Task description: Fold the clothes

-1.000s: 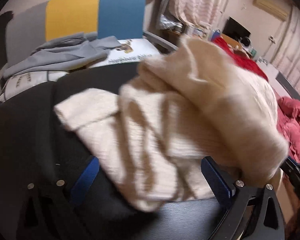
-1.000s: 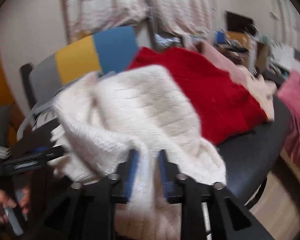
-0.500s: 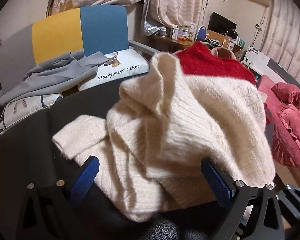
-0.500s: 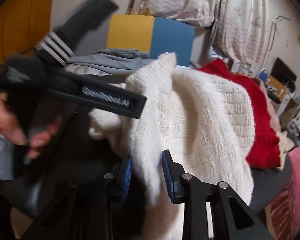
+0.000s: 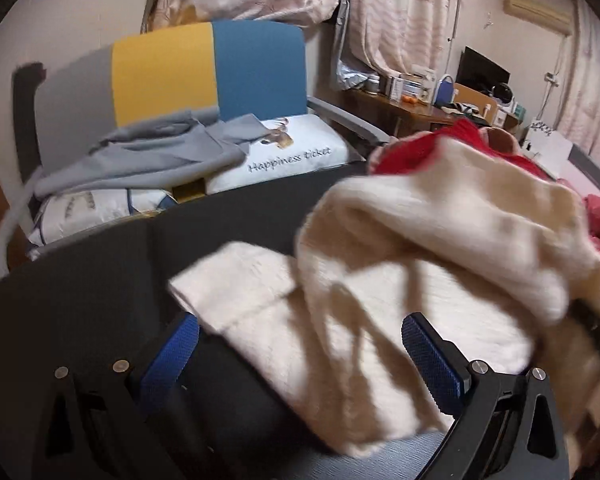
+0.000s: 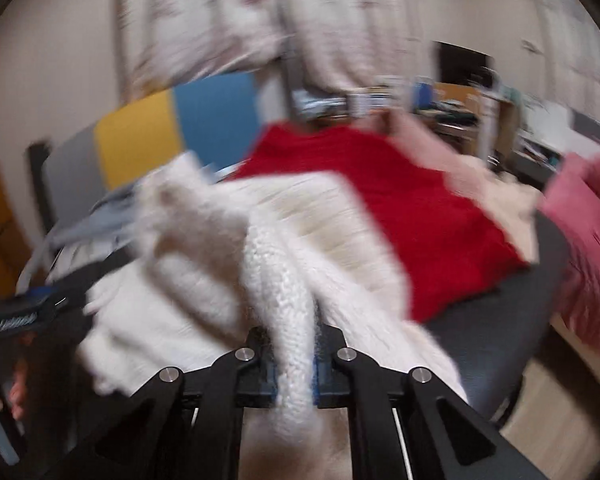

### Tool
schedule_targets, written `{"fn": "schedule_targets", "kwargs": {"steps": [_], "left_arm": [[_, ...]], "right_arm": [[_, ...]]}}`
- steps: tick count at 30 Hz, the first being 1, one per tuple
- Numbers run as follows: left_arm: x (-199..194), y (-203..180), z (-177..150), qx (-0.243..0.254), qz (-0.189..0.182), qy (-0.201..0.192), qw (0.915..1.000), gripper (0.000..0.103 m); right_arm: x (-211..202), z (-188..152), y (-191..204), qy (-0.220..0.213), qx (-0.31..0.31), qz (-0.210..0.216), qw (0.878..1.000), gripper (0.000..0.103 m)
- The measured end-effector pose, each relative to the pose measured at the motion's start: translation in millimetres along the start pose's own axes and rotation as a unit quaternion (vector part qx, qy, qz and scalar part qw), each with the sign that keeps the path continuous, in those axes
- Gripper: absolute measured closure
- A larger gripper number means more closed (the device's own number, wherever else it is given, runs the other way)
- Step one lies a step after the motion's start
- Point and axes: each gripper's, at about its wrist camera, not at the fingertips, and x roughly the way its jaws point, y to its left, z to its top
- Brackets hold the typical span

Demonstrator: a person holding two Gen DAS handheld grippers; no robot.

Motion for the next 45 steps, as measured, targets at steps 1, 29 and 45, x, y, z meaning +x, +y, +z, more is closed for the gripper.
{"fn": "schedule_targets", "kwargs": {"steps": [1,29,45], "left_arm": [[3.8,0.8,3.8,0.003,-0.003,0.008,1.0,0.0],[33.2,-92.1,2.0,0.624,-0.075,0.05,0.7763,0.041],[17.0,-78.9,-20.6,0.379,-0.06,0.026,0.9232,0.091]], "right_arm": [[2.0,0.3,-11.3,0.0,0.009,-0.014,1.0,0.095],[39.1,-46.1,-62.3,0.084,0.111,0.031,0.99,0.093],[8.1,-43.6,-61.9,0.042,0.143,0.037,0.988,0.092]]}}
